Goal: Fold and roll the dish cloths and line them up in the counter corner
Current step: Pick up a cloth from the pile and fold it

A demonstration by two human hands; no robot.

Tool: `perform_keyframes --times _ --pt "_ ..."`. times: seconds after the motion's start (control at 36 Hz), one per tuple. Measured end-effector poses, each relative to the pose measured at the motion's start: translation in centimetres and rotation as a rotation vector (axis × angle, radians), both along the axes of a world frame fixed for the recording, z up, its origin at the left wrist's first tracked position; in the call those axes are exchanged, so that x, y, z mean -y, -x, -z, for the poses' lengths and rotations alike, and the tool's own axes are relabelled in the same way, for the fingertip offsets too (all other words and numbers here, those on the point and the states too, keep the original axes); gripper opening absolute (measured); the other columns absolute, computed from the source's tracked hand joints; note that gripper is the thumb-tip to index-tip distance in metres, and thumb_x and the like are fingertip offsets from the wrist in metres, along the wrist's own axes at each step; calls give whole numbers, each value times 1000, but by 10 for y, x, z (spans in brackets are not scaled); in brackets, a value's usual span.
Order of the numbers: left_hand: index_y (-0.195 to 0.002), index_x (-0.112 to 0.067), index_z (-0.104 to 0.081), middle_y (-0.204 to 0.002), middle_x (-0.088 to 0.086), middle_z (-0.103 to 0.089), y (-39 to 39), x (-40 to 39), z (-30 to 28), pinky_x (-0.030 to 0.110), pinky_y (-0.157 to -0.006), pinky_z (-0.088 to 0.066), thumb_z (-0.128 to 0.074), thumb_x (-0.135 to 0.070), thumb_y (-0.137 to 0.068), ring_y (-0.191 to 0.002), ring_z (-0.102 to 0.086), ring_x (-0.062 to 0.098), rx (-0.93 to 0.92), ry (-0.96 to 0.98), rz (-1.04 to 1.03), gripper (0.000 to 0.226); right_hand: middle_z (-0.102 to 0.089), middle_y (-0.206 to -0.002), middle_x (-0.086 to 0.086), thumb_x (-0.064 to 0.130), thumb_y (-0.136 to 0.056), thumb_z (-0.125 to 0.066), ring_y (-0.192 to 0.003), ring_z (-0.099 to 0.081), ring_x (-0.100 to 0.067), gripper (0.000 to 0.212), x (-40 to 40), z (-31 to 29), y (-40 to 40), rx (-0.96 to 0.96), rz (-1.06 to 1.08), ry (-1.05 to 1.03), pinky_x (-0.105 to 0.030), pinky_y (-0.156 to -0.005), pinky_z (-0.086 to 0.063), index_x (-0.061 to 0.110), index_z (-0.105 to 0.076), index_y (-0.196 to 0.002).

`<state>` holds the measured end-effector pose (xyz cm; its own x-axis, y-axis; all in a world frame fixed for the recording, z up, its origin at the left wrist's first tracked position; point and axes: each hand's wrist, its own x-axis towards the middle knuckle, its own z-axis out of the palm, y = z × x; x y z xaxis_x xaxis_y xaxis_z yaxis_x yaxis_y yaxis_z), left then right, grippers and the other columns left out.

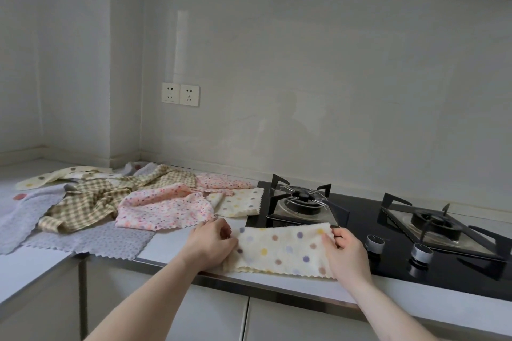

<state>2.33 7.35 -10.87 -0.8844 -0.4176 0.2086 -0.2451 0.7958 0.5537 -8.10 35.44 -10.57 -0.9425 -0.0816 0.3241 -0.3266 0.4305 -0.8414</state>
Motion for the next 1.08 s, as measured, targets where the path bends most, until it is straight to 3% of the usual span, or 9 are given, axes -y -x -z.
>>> perform_keyframes --times 0.17,0.31,0.42,0.61,0.81,1.0,1.08 --pt "-86 -27 -56 -86 -7 -65 -2 3 0 30 -73 -49 -62 -26 -85 -83 -59 13 -103 -128 -10 6 -72 -85 10 31 -97 -62 -82 -66 -10 8 0 -4 -3 25 15 5 -30 -66 -51 25 -65 -92" --pt "-93 -30 -57 -91 -9 -64 -4 2 -1 30 -77 -50 -65 -30 -83 -87 -59 12 -99 -142 1 13 -73 -82 9 34 -91 -69 -75 -66 -12 12 3 -22 -2 96 30 -18 -27 -63 -47 24 -72 -84" --pt "-103 -31 -58 -96 -14 -63 -5 2 -1 30 -85 -53 -67 -36 -83 -91 -60 10 -105 -160 14 23 -71 -90 8 32 -88 -71 -81 -62 -10 8 9 -50 -2 158 16 -20 -26 -63 -44 25 -74 -88" --pt "-105 -34 -59 -95 -18 -64 -7 2 -2 29 -87 -54 -67 -34 -81 -91 -61 6 -92 -185 16 25 -72 -87 -3 28 -83 -73 -82 -66 -23 6 36 -90 -8 247 -104 -48 -25 -63 -47 23 -76 -85" --pt "-101 -34 -61 -95 -17 -67 -6 3 -3 26 -83 -54 -66 -27 -80 -91 -63 6 -96 -250 6 23 -74 -86 -7 24 -84 -73 -83 -71 -25 6 83 -86 -34 236 -202 -4 -34 -69 -61 19 -74 -82" --pt "-93 -32 -64 -93 -14 -69 -4 5 -1 25 -80 -52 -57 -15 -81 -90 -63 7 -119 -259 -3 22 -71 -75 0 21 -91 -67 -55 -66 -9 10 117 -68 -53 232 -308 -80 -26 -57 -58 15 -75 -88" --pt "-91 -31 -65 -91 -12 -69 -4 5 -1 25 -77 -50 -56 -13 -82 -89 -62 9 -134 -253 0 22 -74 -79 -3 18 -94 -67 -60 -72 -11 6 124 -60 -60 301 -375 -96 -25 -61 -61 15 -73 -95"
